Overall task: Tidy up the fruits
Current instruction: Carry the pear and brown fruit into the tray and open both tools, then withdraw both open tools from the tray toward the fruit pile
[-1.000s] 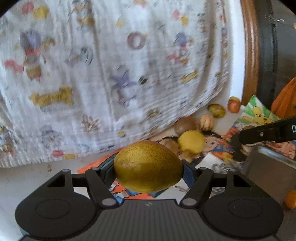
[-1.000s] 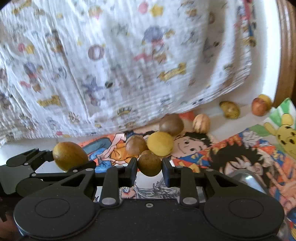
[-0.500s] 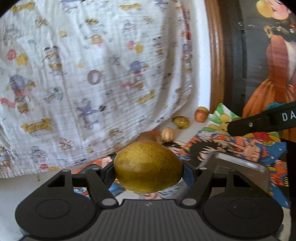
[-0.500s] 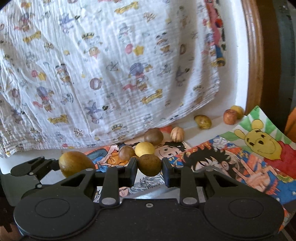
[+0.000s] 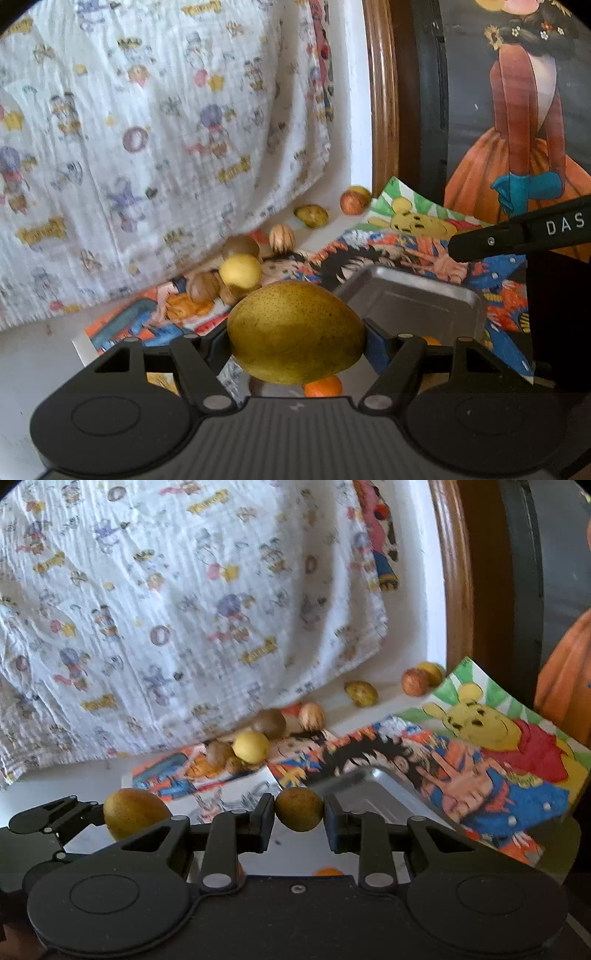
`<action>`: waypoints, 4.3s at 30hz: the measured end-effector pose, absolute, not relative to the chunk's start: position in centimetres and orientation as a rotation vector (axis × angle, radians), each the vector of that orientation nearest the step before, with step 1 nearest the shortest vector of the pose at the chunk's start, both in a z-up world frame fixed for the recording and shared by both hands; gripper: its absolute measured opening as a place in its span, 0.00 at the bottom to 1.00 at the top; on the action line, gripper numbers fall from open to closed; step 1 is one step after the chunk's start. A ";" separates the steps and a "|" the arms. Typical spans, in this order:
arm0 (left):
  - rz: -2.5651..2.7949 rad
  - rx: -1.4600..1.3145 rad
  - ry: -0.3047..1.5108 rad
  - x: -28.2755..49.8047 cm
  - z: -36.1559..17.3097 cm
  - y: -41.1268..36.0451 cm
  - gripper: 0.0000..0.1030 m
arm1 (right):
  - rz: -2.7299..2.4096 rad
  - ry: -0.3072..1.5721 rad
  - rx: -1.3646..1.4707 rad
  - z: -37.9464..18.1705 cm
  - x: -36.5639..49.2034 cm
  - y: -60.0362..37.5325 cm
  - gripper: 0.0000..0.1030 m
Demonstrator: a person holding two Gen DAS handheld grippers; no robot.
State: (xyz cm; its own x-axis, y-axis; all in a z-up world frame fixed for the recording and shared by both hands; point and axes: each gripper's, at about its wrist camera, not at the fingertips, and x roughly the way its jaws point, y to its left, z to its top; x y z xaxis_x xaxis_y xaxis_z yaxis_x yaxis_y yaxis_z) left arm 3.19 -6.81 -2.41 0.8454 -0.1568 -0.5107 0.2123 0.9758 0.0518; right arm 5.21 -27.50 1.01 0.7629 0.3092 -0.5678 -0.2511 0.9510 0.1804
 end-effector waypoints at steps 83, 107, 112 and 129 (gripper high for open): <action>-0.194 0.084 0.554 3.6 -4.0 -6.9 0.99 | 0.312 0.632 0.129 0.2 9.6 -24.9 0.99; -0.030 0.006 0.418 -4.2 2.0 -1.2 1.00 | 0.427 0.370 0.204 9.3 -1.9 -22.2 0.99; -0.016 0.003 0.416 -5.4 2.1 -0.6 1.00 | 0.436 0.366 0.189 9.8 -3.6 -22.0 0.99; 0.058 -0.031 0.471 1.4 -0.6 3.6 1.00 | 0.434 0.468 0.195 6.6 3.8 -20.9 1.00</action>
